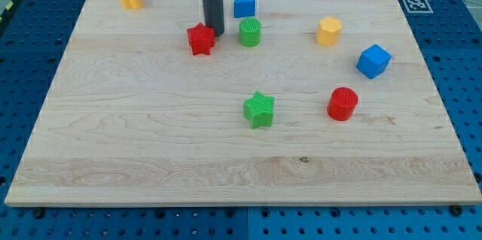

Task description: Move the green circle to the top right of the board

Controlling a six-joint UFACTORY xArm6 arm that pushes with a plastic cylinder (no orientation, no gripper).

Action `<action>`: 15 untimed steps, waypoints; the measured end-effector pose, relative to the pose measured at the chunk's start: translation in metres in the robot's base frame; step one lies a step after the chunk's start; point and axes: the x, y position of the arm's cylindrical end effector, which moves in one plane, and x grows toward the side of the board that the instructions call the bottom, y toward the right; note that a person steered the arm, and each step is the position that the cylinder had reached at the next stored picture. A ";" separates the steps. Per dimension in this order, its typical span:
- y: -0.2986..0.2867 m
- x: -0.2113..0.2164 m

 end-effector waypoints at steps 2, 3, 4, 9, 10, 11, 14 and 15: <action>0.032 0.001; 0.068 0.016; 0.080 0.033; 0.123 -0.008; 0.115 -0.006; 0.142 -0.040; 0.185 -0.056; 0.192 -0.055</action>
